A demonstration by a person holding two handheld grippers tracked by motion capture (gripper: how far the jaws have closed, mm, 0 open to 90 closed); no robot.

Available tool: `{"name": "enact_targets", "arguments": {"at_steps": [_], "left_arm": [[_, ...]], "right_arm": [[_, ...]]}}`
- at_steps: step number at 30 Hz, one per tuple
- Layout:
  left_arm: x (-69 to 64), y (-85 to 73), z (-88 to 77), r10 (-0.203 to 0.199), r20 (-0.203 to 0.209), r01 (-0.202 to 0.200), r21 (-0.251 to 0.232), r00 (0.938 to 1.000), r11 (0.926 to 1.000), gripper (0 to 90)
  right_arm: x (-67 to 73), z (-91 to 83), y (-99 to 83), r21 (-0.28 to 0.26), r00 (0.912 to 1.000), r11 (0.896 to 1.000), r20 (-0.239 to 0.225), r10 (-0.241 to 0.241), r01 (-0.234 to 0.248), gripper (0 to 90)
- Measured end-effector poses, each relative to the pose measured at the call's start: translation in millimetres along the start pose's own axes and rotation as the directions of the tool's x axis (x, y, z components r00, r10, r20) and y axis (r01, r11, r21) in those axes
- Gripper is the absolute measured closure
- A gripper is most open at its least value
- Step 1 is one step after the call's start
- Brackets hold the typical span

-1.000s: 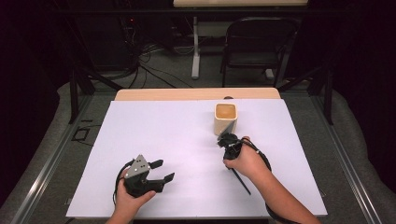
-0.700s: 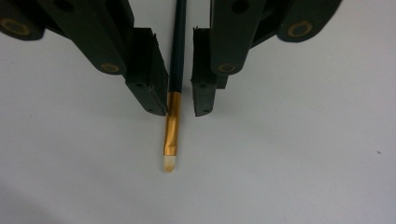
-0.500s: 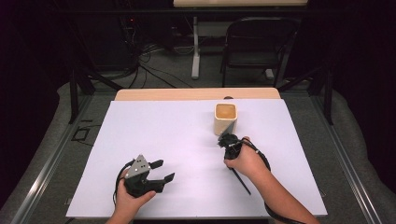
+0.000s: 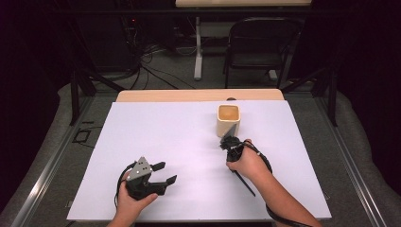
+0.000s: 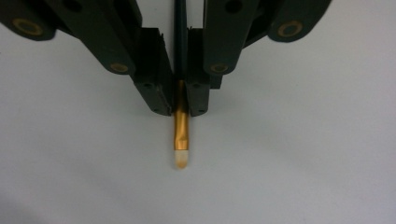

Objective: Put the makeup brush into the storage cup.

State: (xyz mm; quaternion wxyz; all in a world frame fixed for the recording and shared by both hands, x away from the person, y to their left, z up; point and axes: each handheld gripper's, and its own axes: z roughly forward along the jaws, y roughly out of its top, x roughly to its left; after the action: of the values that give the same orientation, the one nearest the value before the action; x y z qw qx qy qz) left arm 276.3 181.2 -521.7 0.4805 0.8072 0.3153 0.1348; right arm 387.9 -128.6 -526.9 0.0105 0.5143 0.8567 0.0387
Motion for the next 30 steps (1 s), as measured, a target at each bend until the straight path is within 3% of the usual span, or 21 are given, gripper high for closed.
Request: {"name": "enact_targets", "arguments": {"at_steps": [5,17,19,21,24,25,29,30], "left_arm": [[-0.4,-0.1,0.3,-0.002,0.000,0.002,-0.002,1.0000,1.0000,33.1],[0.2,-0.1,0.1,-0.002,0.004,0.002,-0.002,1.0000,1.0000,33.1],[0.3,-0.1,0.1,-0.003,0.002,0.003,-0.005,1.0000,1.0000,33.1],[0.2,-0.2,0.1,-0.003,0.002,0.003,-0.005,1.0000,1.0000,33.1],[0.1,-0.1,0.1,-0.002,0.003,0.002,-0.002,1.0000,1.0000,33.1],[0.1,0.0,0.2,-0.002,0.003,0.002,-0.003,1.0000,1.0000,33.1],[0.0,-0.3,0.4,-0.006,0.005,0.006,-0.008,1.0000,0.9999,33.1],[0.2,-0.3,0.4,-0.012,0.009,0.012,-0.013,0.9999,0.9998,33.1]], "right_arm": [[-0.3,-1.4,0.5,0.021,1.0000,1.000,0.006,0.001,-0.001,82.7],[1.6,0.5,0.0,-0.001,0.9997,1.000,-0.006,0.026,-0.026,83.6],[1.1,0.1,0.0,-0.012,1.0000,1.000,0.004,0.008,-0.008,83.7],[2.4,-4.7,0.5,0.011,0.9999,1.000,0.011,0.004,-0.005,83.7],[5.4,-10.7,-0.3,-0.006,0.9998,1.000,0.005,0.020,-0.020,83.7],[3.7,-12.2,-0.1,-0.027,0.9999,1.000,0.004,-0.016,0.016,83.8],[4.9,-24.3,-0.5,-0.030,0.9998,0.999,0.008,-0.018,0.019,83.8],[4.7,-25.3,-1.6,-0.067,0.9999,0.998,-0.006,-0.015,0.015,83.8]]}}
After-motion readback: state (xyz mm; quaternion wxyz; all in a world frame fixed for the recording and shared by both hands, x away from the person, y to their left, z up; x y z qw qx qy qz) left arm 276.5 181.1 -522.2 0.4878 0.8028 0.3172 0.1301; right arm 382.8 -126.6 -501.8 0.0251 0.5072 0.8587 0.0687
